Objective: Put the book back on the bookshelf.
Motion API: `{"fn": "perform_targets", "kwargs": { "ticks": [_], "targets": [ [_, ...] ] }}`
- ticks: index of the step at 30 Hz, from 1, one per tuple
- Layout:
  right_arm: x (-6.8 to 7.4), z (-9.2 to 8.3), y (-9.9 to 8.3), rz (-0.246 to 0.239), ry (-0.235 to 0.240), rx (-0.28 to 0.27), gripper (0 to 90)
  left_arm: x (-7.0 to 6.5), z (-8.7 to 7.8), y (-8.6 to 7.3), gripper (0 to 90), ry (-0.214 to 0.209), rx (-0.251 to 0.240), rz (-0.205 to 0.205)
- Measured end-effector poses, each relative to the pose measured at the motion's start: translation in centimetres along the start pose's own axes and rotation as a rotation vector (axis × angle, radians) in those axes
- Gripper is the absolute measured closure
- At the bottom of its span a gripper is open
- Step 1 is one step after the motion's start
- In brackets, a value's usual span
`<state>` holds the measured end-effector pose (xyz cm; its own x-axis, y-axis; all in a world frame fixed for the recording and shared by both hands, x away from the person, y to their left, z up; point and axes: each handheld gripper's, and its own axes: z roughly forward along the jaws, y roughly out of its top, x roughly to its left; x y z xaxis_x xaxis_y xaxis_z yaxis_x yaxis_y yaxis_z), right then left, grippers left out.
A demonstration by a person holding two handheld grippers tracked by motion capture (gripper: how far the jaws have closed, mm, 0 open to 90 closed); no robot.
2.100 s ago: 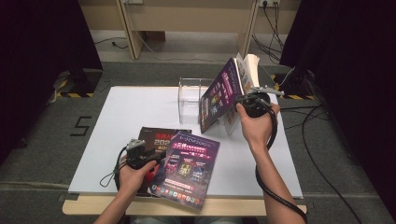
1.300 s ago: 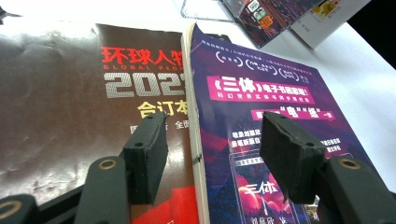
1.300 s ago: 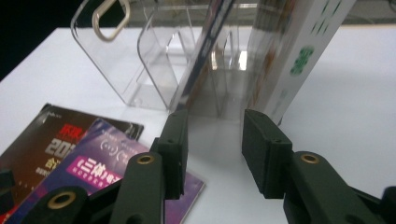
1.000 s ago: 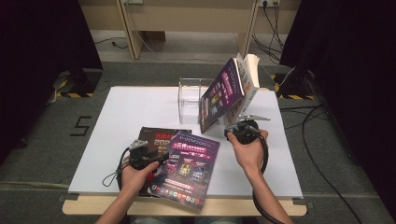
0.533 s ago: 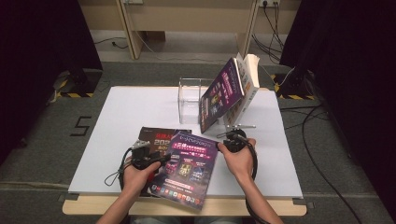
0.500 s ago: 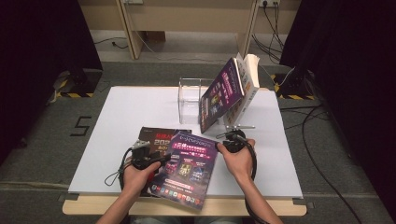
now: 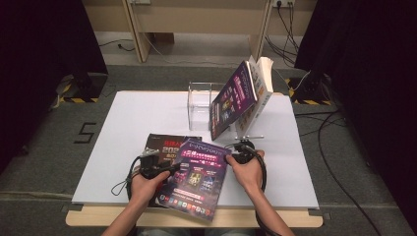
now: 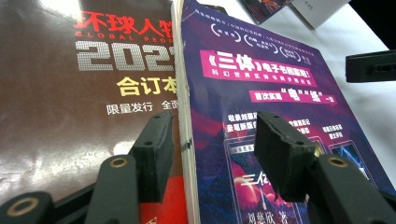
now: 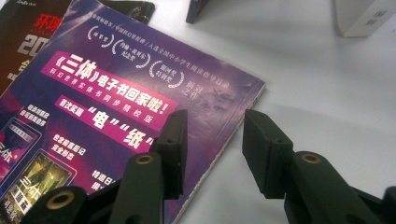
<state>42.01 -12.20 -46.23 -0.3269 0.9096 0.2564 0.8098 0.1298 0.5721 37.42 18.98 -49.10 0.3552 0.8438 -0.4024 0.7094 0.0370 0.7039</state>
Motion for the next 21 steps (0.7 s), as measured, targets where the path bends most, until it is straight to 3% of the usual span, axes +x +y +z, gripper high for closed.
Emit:
{"fn": "perform_targets", "kwargs": {
  "ticks": [21],
  "targets": [
    [0.24, 1.02, -0.42, 0.015, 0.018, 0.029, 60.1, 0.30, 0.10, -0.10, 55.1, 0.004, 0.009, -0.027]
  ]
}}
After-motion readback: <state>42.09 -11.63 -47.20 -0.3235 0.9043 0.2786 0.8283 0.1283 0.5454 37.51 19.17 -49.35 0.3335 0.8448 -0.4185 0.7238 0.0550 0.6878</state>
